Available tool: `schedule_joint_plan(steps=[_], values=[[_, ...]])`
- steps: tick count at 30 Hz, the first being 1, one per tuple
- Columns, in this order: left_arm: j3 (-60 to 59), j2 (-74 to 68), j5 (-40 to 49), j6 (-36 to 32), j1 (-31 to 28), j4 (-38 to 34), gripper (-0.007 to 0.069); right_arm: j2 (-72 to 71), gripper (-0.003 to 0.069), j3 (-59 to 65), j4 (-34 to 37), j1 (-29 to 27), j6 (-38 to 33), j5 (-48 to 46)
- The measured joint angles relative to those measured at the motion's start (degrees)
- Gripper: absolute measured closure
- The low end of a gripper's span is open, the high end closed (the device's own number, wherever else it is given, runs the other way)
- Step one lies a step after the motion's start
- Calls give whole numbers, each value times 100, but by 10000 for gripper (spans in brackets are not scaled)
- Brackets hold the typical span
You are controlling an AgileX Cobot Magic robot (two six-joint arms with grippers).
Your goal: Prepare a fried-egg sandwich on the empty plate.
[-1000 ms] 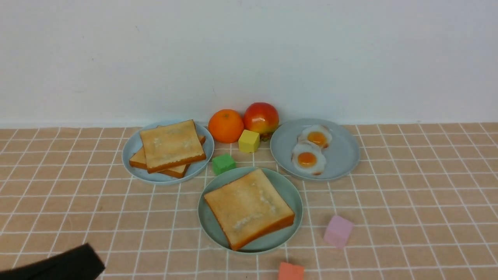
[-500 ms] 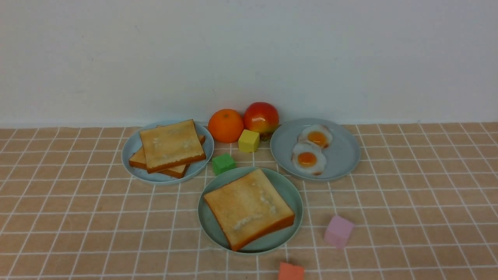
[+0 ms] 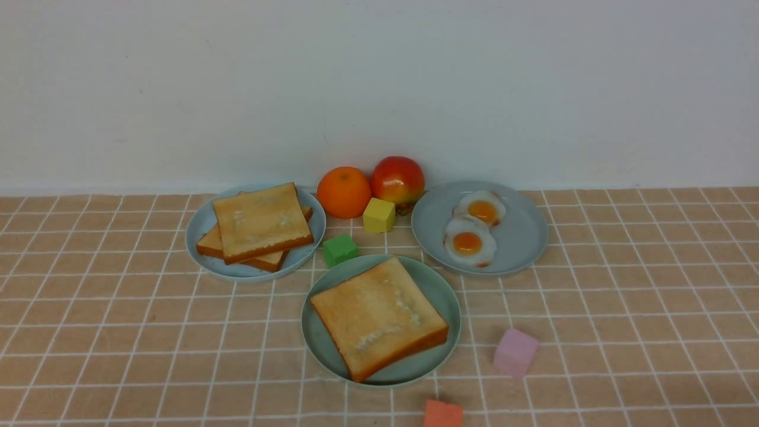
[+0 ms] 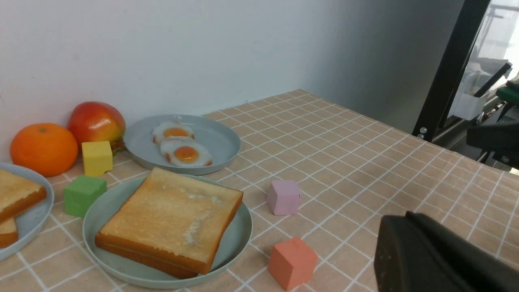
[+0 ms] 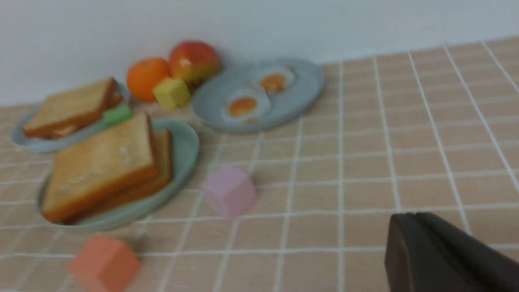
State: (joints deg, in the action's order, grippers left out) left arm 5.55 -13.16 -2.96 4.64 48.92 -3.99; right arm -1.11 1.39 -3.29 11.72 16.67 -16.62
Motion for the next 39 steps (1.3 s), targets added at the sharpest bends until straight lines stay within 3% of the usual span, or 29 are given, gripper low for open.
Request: schedule_joint_plan(steps=[3, 5, 13, 39], values=[[0, 0, 15, 0, 0, 0, 638, 7, 673, 8, 67, -511, -180, -184], [0, 0, 15, 0, 0, 0, 638, 7, 673, 2, 279, -877, -701, -301], [0, 0, 15, 0, 0, 0, 638, 7, 673, -39, 1324, -969, -2274, -541], [0, 0, 15, 0, 0, 0, 637, 7, 664, -46, 1598, -975, -2384, -583]])
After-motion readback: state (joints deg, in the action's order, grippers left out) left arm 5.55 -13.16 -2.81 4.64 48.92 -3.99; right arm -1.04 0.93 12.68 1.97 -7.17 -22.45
